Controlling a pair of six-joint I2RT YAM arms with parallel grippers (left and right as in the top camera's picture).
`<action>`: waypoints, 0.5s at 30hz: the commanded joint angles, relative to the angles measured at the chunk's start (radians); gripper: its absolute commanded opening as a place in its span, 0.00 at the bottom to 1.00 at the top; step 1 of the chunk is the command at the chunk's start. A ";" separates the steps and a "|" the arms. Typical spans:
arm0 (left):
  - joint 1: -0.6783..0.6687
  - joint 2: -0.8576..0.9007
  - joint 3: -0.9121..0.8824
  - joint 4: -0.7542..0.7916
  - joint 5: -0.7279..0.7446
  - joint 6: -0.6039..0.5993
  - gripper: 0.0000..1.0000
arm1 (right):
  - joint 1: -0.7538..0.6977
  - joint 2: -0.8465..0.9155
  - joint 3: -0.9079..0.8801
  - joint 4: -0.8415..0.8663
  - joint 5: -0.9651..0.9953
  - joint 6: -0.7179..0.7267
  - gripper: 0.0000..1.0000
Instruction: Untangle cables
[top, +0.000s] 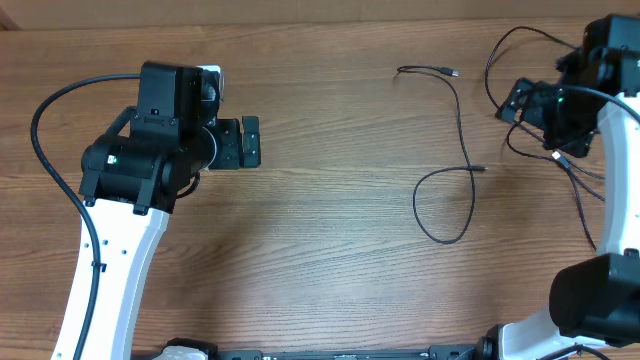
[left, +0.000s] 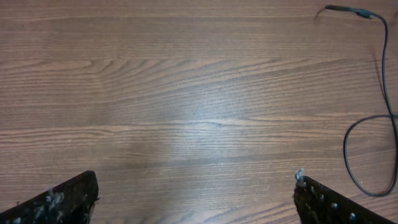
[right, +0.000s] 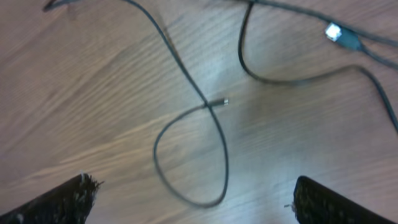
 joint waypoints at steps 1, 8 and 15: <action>0.003 0.006 0.010 0.004 -0.006 0.023 1.00 | 0.010 0.000 -0.118 0.121 -0.013 -0.103 1.00; 0.003 0.006 0.010 0.004 -0.006 0.022 1.00 | 0.018 0.000 -0.337 0.474 -0.216 -0.229 1.00; 0.003 0.006 0.010 0.004 -0.006 0.023 1.00 | 0.066 0.042 -0.502 0.850 -0.215 -0.230 1.00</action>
